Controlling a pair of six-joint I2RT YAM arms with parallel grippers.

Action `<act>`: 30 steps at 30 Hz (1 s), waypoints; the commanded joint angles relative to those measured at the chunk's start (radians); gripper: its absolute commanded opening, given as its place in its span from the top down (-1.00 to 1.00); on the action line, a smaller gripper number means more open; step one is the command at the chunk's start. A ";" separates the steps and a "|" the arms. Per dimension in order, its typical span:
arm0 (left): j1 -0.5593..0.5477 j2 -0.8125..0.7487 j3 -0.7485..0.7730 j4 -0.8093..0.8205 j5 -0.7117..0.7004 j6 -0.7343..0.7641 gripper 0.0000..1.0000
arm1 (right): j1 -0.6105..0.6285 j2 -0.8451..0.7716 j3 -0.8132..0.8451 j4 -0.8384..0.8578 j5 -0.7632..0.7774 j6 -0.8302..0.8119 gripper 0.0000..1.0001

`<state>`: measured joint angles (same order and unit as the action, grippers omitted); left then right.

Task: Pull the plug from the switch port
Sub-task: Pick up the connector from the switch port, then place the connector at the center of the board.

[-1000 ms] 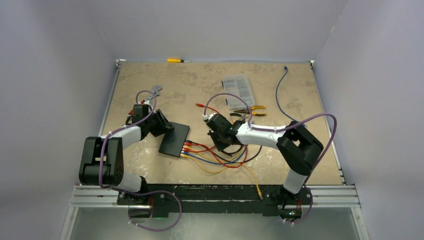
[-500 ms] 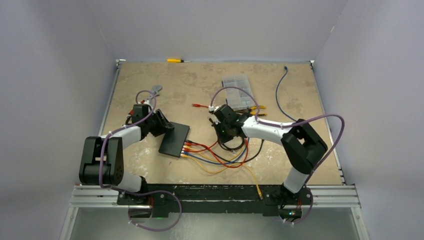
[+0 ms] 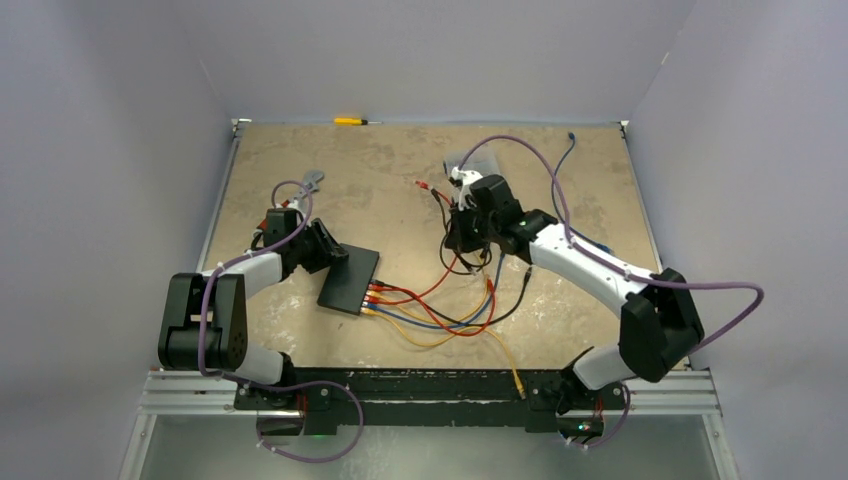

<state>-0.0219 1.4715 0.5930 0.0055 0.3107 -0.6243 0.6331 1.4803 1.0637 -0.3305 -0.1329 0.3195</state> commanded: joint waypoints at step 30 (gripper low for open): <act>-0.009 0.067 -0.051 -0.120 -0.035 0.040 0.13 | -0.278 -0.143 0.260 0.069 -0.139 -0.027 1.00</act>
<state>-0.0219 1.4792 0.5930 0.0185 0.3191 -0.6243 0.3817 1.3647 1.2419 -0.3222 -0.2443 0.3019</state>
